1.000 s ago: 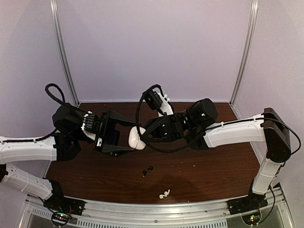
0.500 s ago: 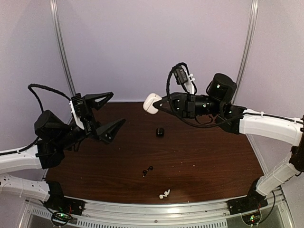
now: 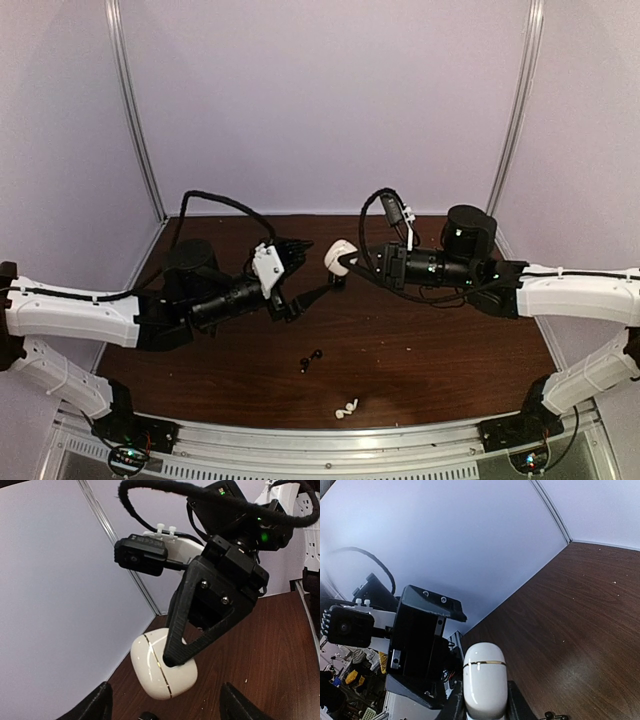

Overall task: Insert the wireless bluetooth earbuds into the charging case
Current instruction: Pass from the right arm to the left

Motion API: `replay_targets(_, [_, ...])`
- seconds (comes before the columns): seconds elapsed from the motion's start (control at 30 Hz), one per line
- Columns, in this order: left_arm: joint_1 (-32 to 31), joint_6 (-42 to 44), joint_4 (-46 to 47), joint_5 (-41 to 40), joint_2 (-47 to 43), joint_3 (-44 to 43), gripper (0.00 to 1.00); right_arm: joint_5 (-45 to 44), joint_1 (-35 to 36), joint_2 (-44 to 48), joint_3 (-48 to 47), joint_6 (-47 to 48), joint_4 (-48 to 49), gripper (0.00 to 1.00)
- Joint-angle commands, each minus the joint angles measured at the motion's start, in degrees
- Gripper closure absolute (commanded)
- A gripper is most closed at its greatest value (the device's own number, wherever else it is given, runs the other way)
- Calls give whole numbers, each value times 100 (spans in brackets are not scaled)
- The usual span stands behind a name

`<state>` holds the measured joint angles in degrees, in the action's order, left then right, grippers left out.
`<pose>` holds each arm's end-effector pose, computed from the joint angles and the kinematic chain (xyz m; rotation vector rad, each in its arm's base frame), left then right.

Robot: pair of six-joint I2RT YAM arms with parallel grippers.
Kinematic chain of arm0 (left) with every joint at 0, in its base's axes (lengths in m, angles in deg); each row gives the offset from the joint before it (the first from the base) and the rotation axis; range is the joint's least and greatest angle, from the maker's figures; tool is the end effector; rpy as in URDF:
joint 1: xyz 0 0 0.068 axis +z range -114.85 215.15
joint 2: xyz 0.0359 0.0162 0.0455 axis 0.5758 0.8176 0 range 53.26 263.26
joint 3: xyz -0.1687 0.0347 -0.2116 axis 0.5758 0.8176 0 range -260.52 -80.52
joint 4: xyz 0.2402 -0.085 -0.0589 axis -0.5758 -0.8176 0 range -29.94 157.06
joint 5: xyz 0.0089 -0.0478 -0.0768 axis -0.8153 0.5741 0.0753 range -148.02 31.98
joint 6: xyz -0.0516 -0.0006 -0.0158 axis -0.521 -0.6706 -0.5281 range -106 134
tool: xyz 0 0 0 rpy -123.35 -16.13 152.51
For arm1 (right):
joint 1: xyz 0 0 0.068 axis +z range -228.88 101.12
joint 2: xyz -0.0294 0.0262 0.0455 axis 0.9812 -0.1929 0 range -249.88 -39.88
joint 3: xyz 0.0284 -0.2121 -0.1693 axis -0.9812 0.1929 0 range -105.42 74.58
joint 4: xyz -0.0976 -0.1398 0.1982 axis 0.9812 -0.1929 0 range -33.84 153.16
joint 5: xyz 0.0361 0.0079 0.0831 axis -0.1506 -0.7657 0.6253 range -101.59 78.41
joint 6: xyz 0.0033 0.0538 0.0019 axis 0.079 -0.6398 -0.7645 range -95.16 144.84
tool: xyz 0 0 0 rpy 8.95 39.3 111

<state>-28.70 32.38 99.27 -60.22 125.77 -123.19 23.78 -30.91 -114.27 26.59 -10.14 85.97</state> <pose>0.1302 -0.2620 0.2999 1.0022 1.1958 -0.6008 0.1842 0.2351 0.3061 -0.7416 1.7332 1.5546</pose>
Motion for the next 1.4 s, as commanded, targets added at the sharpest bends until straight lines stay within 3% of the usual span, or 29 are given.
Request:
replay_targets(0.0, [-74, 173, 58, 159, 369, -509, 28, -521, 111, 181, 44, -57, 331, 92])
replay_targets(0.9, [-301, 503, -320, -880, 1377, -1364, 47, -838, 244, 269, 211, -189, 529, 90])
replay_targets(1.13, [-303, 623, -352, -848, 1459, -1410, 56, -806, 253, 258, 218, -226, 584, 88])
replay_targets(1.37, [-303, 837, -408, -829, 1296, -1279, 76, -768, 262, 317, 187, -113, 450, 77])
